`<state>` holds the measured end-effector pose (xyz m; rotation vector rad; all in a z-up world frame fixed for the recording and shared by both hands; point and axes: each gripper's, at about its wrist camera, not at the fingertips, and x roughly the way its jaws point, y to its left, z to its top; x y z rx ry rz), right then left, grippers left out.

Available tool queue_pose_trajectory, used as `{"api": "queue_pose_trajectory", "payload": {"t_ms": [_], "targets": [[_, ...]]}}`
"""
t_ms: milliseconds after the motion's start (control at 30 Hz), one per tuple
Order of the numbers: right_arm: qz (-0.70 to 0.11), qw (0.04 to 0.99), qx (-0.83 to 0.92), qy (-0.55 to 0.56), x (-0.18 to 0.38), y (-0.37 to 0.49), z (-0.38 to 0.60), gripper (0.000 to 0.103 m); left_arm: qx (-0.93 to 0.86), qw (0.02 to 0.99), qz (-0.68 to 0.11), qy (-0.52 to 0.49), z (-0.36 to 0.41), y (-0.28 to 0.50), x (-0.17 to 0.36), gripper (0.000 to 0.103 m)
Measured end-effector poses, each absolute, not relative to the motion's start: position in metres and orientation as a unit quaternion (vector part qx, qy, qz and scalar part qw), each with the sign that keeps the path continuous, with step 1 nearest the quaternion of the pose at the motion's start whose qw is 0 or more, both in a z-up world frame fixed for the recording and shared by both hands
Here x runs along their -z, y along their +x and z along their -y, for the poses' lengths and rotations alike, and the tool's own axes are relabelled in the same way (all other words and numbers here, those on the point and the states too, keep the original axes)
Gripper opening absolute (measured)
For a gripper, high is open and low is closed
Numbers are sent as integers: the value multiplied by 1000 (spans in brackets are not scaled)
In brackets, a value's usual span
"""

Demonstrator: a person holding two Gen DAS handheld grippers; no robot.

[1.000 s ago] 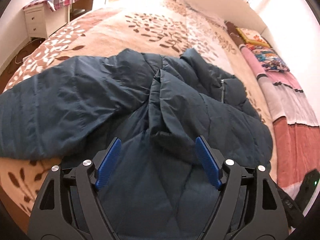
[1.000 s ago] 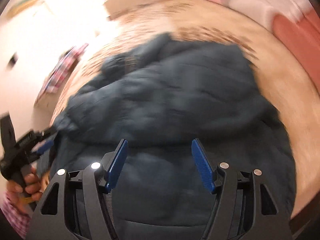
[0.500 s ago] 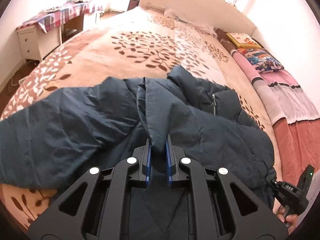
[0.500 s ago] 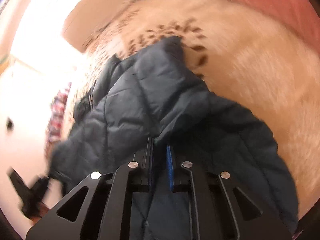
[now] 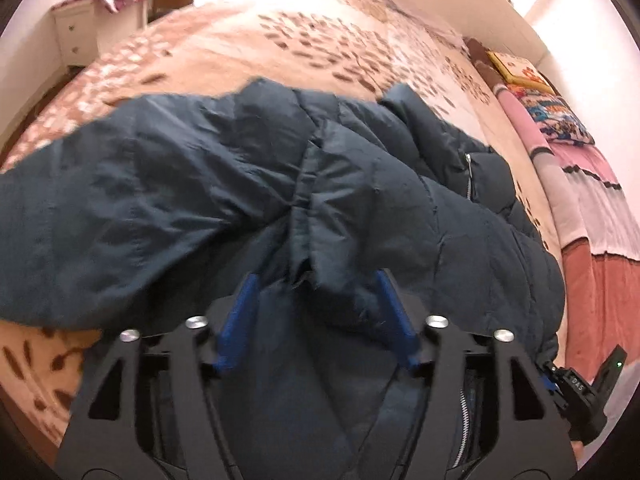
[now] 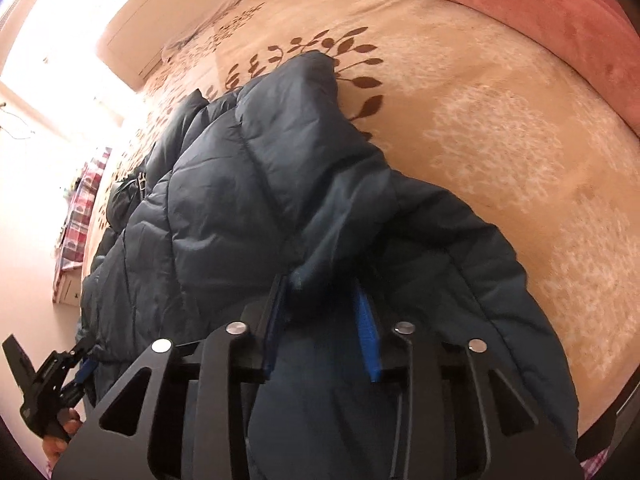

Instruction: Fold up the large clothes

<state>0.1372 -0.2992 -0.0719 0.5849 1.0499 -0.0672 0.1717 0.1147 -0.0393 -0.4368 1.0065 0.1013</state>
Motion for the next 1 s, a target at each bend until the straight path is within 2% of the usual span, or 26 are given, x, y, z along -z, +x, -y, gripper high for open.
{"api": "queue_pose_trajectory", "payload": {"t_ms": [200, 600, 800, 1000], "targets": [[-499, 835, 25, 230, 63, 120, 287, 55, -49, 869, -446, -210, -135, 129, 21, 64], [-475, 874, -32, 100, 34, 69, 225, 57, -160, 814, -430, -356, -254, 14, 54, 64], [-478, 873, -59, 75, 32, 63, 201, 57, -225, 754, -360, -502, -332, -25, 78, 64], [-472, 877, -72, 58, 25, 62, 189, 57, -237, 738, -317, -547, -358, -23, 94, 64]]}}
